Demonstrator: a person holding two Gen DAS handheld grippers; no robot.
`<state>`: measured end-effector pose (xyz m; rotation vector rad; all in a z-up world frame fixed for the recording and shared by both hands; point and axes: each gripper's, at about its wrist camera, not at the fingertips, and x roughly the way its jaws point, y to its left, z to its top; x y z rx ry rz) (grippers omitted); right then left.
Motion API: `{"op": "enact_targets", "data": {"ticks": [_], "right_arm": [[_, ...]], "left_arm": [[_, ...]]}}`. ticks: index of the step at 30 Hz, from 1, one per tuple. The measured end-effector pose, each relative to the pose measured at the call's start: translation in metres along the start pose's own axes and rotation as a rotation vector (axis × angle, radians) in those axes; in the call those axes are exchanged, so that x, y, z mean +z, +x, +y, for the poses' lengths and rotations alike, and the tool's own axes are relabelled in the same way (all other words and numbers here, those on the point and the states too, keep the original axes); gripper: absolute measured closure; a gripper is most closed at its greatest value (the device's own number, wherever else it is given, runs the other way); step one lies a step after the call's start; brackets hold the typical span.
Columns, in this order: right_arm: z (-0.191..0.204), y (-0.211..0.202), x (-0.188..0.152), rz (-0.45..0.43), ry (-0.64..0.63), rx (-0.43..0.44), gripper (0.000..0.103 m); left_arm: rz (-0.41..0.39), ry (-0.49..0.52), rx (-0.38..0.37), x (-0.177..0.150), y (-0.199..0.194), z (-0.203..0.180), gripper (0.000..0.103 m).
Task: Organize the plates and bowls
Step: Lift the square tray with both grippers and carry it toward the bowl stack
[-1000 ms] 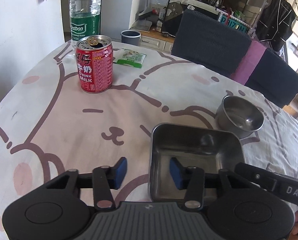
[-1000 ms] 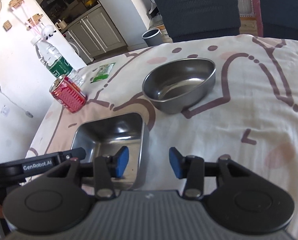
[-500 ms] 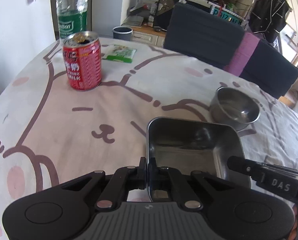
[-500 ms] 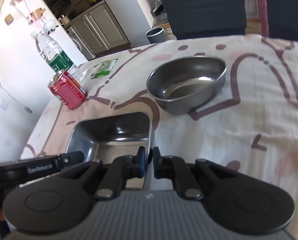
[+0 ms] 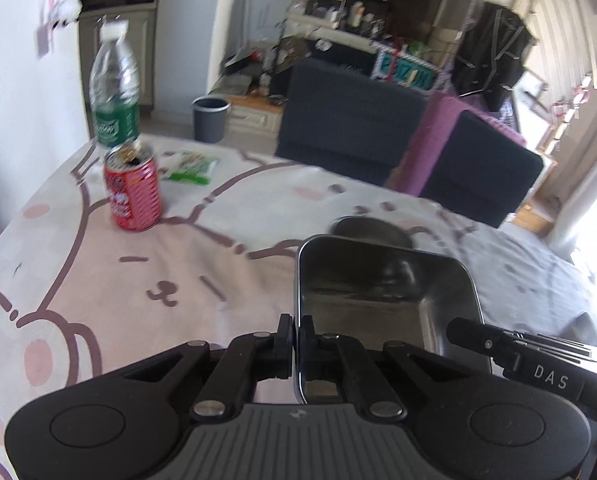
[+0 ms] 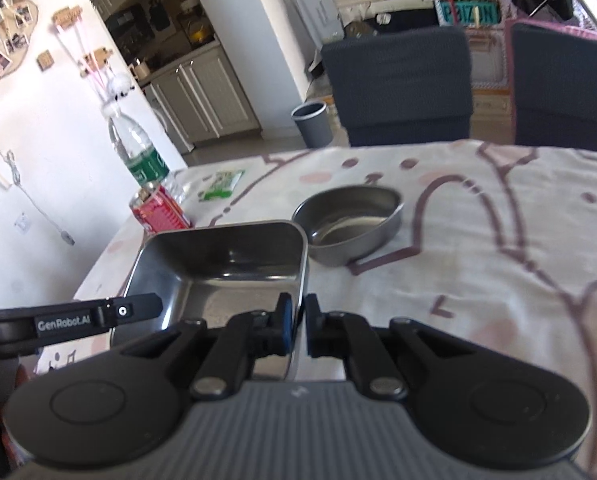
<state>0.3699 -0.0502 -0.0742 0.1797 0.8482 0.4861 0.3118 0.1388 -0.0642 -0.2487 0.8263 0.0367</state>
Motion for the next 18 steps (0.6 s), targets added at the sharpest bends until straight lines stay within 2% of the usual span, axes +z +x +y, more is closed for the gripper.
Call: {"op": "enact_targets", "data": {"ticks": [10,18], "right_arm": [[-0.022,-0.11,-0.019,-0.115,-0.005,-0.064,0.094],[-0.052,-0.175,-0.049,-0.16,0.036,-0.132,0.094]], "left_arm": [[-0.094,0.054,-0.105,-0.028,-0.07,-0.071,0.1],[-0.098,0.098,-0.203,-0.055,-0.09,-0.123,0.099]]}}
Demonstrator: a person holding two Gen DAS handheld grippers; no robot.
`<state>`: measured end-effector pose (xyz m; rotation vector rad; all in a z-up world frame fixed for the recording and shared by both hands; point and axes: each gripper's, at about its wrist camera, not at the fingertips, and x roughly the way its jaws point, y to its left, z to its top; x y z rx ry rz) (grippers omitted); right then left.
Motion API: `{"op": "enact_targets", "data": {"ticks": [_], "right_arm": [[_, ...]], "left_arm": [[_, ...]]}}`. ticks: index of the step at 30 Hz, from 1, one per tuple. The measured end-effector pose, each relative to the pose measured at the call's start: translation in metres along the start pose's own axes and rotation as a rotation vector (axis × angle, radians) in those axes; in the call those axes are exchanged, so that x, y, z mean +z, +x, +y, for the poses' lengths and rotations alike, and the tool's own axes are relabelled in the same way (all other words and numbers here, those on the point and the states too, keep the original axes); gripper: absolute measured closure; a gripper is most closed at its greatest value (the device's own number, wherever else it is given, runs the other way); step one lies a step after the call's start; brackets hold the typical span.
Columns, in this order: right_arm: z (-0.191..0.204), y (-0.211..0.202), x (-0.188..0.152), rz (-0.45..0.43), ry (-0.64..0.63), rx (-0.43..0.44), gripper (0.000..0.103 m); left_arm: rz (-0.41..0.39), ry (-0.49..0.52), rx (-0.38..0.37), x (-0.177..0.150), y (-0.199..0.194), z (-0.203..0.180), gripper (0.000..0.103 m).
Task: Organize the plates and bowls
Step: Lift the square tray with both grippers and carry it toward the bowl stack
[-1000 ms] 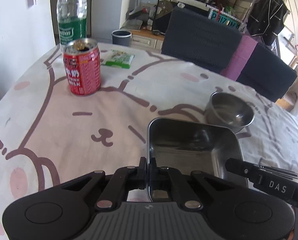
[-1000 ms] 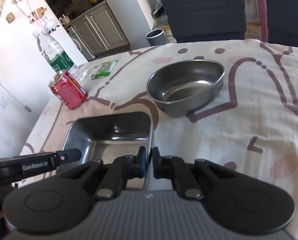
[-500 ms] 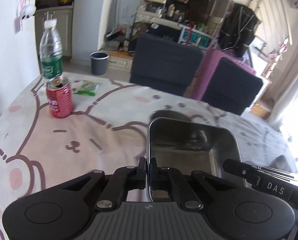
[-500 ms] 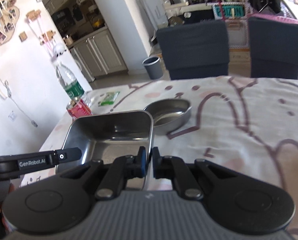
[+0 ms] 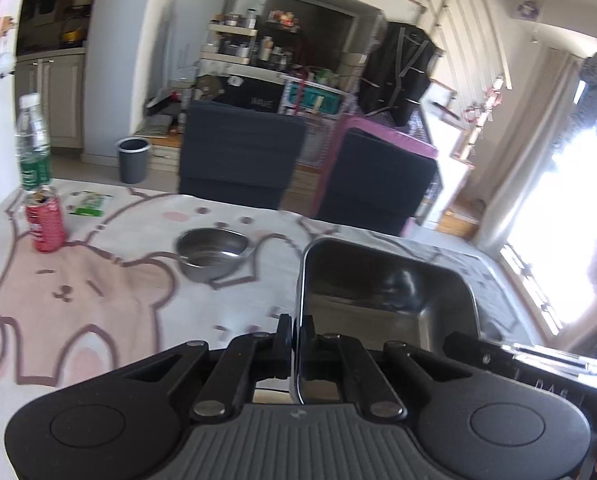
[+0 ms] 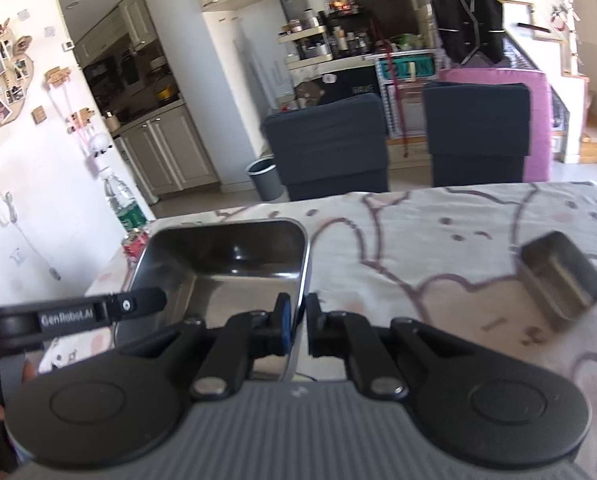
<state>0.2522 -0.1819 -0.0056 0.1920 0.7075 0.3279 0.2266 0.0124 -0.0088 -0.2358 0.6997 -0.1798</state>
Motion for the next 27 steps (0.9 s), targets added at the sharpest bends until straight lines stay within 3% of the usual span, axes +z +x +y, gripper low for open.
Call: {"op": "enact_targets", "data": {"ticks": [9,18,23,27], "right_arm": [[-0.051,-0.043,-0.024,-0.01,0.065,-0.109,0.094],[-0.112,-0.068,-0.047,0.023,0.141,-0.196,0.094],[-0.13,-0.06,-0.053,0.073,0.162,-0.244,0.094],[-0.135,-0.05,-0.057,0.116,0.135,-0.284,0.094]], "left_arm": [[0.056,0.068,-0.083,-0.025,0.017,-0.063,0.099],[0.204,0.014,-0.164,-0.056,0.061,-0.101,0.099],[0.28,0.022,-0.16,-0.073,0.088,-0.113,0.099],[0.315,0.094,-0.137,-0.08,0.101,-0.124,0.099]]}}
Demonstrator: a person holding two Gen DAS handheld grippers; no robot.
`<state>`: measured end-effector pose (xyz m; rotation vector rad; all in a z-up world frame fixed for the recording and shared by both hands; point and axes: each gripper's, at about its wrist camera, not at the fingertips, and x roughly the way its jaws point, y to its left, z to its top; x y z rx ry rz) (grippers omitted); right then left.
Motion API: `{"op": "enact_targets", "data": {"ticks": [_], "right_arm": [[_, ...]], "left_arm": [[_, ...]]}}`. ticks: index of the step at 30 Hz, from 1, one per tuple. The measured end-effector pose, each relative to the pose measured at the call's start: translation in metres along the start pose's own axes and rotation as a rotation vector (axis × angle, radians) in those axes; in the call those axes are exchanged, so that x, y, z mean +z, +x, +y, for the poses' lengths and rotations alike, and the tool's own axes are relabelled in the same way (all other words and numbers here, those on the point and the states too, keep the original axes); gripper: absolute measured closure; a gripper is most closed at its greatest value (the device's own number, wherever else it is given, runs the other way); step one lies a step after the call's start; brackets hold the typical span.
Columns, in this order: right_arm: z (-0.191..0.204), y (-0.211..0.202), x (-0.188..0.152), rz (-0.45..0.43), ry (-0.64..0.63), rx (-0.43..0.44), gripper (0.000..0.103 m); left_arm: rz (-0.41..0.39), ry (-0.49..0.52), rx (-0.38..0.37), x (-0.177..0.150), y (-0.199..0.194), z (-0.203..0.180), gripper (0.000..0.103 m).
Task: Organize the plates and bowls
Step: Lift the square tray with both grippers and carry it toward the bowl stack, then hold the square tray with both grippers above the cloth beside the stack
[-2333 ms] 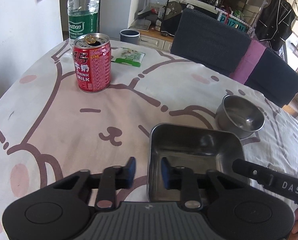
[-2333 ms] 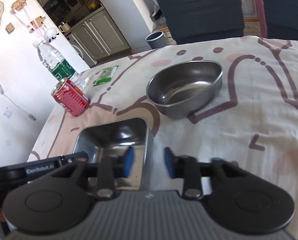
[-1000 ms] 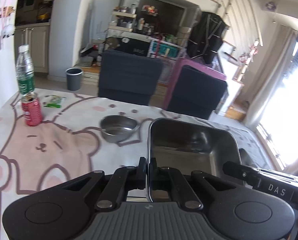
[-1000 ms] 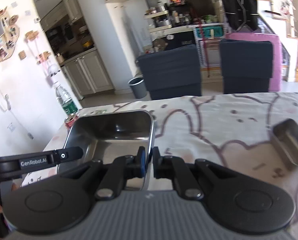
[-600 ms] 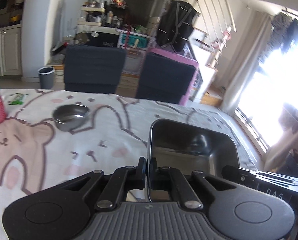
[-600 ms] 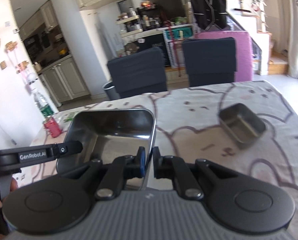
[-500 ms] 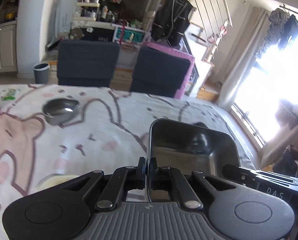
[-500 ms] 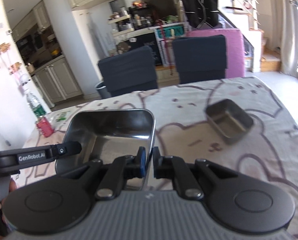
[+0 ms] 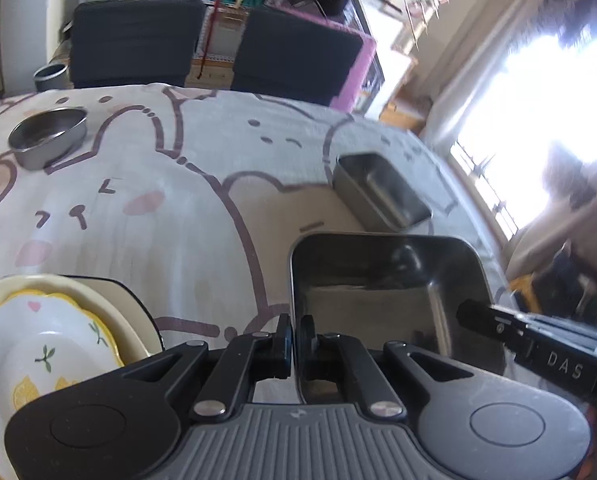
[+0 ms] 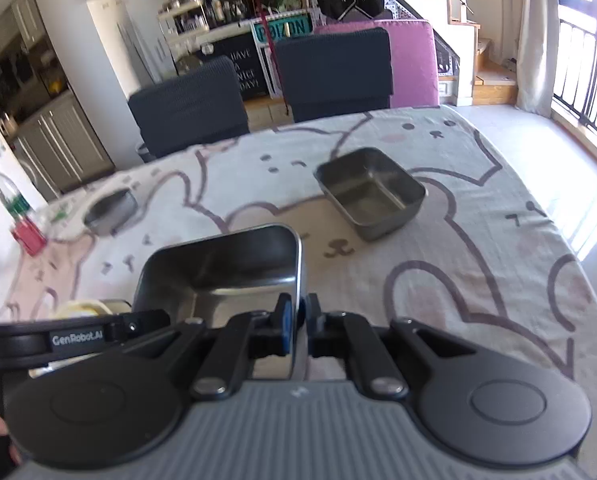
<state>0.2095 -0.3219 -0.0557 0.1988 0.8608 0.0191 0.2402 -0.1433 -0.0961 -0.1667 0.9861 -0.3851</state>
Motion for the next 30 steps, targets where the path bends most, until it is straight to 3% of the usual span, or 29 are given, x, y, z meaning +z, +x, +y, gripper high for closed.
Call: {"op": "enact_targets", "data": {"ticks": [14,22,30], "right_arm": [[-0.01,0.03,-0.002,0.116,-0.052,-0.063,0.094],[-0.004,0.032,-0.001,0.109,-0.078,-0.058,0.094],[-0.006,0.04,-0.003,0.144,-0.078,-0.062,0.094]], "left_arm": [[0.136,0.145,0.043,-0.009,0.037,-0.015,0.096],[0.189,0.196,0.082,-0.012,0.055,-0.014,0.088],[0.218,0.227,0.082,-0.015,0.063,-0.017,0.088]]}}
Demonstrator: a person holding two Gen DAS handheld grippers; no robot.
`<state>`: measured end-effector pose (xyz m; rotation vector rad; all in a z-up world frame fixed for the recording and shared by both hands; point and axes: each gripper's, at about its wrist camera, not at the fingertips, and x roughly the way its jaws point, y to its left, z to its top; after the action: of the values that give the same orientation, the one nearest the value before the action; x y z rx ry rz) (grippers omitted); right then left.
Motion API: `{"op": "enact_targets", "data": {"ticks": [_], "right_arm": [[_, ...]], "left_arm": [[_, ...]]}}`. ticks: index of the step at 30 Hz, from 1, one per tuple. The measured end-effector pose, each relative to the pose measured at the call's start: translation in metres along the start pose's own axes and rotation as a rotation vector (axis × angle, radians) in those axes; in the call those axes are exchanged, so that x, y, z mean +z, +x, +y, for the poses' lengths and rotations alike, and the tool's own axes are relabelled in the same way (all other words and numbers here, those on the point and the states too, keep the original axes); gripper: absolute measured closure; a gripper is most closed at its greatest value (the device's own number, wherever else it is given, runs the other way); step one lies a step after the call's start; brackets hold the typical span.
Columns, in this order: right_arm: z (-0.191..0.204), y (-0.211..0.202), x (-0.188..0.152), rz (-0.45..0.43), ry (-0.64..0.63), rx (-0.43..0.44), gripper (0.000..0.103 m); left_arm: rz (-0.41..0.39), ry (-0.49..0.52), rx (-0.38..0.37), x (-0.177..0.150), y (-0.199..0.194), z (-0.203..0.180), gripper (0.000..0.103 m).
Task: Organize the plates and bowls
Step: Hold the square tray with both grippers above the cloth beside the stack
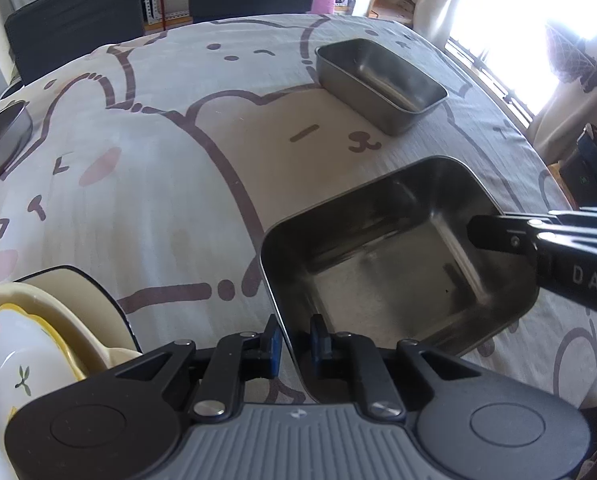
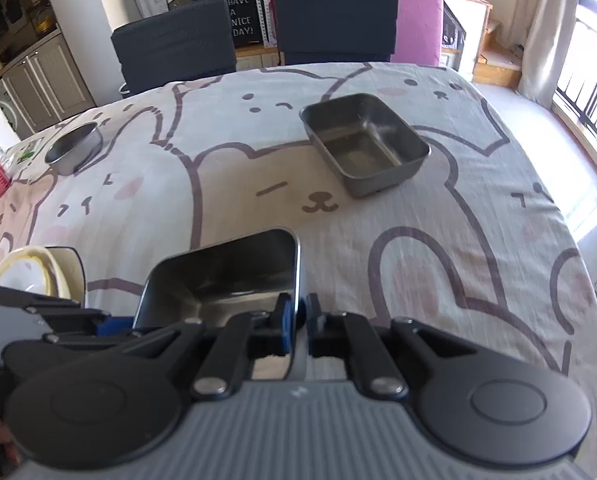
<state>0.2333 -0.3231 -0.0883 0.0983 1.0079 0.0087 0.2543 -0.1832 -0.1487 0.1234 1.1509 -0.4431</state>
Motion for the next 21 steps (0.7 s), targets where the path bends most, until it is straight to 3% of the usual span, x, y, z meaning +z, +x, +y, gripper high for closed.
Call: {"op": "enact_targets", "data": {"ticks": [21], "right_arm": [[-0.009,0.022,0.001,0.075,0.004,-0.005,0.1]], "left_arm": [[0.025,0.046,-0.016,0.0,0.008,-0.004,0.087]]}}
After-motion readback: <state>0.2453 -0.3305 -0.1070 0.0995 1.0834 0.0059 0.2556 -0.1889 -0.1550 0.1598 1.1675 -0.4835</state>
